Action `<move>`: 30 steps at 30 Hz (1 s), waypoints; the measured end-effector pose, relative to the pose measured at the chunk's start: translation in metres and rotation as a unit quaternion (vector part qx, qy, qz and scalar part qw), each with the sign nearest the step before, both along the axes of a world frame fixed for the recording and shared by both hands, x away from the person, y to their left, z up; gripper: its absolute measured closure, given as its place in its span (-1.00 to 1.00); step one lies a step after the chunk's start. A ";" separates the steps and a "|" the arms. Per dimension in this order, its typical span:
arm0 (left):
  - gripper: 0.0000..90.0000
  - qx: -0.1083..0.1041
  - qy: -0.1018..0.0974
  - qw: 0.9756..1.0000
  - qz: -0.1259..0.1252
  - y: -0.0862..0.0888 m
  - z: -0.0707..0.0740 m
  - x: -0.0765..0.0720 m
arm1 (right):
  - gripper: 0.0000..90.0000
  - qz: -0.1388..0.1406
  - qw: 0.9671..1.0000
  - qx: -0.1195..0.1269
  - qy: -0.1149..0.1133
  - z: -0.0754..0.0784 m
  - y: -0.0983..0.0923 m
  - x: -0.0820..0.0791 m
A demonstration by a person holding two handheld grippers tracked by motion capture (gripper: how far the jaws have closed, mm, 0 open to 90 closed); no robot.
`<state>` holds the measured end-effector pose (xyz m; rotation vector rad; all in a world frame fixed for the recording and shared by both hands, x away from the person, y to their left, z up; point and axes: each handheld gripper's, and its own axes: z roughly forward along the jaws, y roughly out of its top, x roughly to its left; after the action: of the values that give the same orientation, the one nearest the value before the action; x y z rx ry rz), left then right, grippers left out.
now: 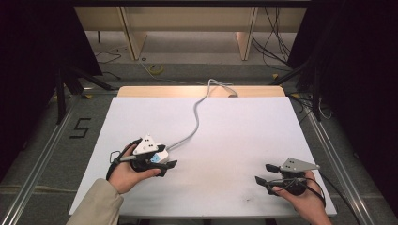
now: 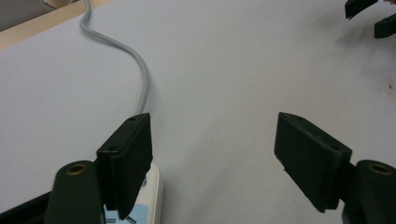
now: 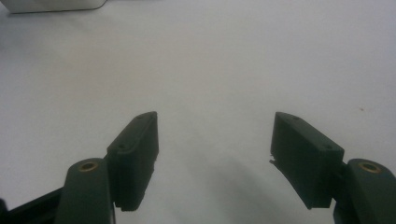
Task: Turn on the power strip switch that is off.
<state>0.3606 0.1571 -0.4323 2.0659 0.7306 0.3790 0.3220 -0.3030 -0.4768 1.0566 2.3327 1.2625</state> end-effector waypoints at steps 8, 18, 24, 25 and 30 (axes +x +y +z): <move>-0.44 -0.002 -0.015 1.000 0.008 0.004 -0.004 -0.006 | -0.26 0.004 1.000 0.000 -0.001 0.000 0.000 0.000; -0.49 0.011 -0.021 1.000 0.021 0.013 -0.014 -0.013 | -0.27 0.005 1.000 0.001 0.001 0.000 0.000 -0.001; -0.50 0.012 -0.019 0.999 0.032 0.020 -0.019 -0.017 | -0.26 0.006 1.000 0.001 -0.001 0.000 0.000 -0.001; -0.50 0.014 -0.019 0.999 0.032 0.022 -0.020 -0.017 | -0.27 0.006 1.000 0.001 0.000 0.000 0.000 -0.001; -0.52 0.016 -0.016 0.999 0.037 0.026 -0.023 -0.020 | -0.26 0.006 1.000 0.001 -0.001 0.000 0.000 -0.001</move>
<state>0.3403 0.1832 -0.4555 2.0622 0.7877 0.4677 0.3213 -0.3027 -0.4766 1.0425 2.3414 1.2697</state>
